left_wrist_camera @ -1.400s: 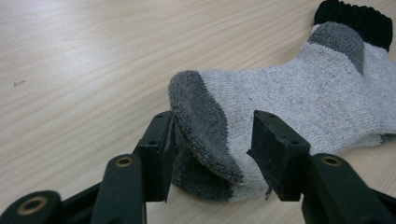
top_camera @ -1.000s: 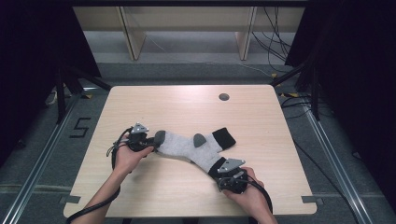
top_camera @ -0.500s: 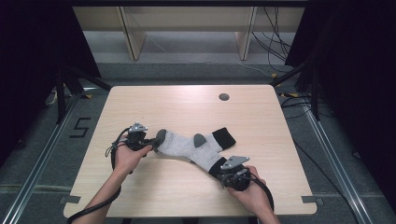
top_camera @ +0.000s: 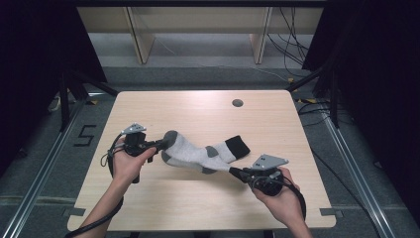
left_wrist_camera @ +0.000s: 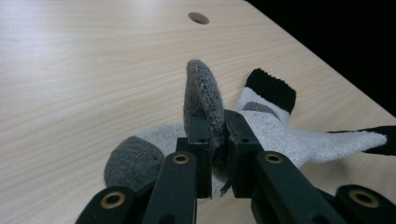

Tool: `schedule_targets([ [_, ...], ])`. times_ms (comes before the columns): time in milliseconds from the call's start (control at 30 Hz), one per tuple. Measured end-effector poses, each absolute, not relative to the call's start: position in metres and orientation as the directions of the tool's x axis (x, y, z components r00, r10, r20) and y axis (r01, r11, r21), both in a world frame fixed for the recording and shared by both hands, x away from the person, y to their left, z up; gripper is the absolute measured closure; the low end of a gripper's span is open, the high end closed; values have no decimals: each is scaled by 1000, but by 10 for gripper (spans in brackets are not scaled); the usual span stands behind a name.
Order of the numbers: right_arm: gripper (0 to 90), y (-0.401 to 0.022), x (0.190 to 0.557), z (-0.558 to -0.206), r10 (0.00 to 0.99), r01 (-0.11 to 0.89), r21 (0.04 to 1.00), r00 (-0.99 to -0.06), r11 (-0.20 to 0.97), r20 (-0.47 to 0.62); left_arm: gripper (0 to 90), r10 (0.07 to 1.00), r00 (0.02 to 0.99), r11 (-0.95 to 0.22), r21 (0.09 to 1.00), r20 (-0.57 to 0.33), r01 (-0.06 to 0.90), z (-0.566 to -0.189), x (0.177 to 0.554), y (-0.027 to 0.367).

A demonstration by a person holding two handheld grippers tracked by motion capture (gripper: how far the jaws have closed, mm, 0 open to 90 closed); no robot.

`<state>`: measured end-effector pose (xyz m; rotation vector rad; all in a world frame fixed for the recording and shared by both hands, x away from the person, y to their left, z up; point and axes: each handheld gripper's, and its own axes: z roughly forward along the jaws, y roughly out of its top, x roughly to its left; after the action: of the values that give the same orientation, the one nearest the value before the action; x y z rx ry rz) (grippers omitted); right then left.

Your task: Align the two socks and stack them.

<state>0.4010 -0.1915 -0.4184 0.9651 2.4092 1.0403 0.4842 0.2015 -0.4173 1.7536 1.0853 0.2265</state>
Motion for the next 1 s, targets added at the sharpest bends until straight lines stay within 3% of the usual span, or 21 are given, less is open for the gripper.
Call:
schedule_targets([
  [1000, 806, -209, 388, -401, 728, 426, 763, -681, 485, -82, 807, 674, 605, -57, 788, -423, 613, -422, 430, 222],
])
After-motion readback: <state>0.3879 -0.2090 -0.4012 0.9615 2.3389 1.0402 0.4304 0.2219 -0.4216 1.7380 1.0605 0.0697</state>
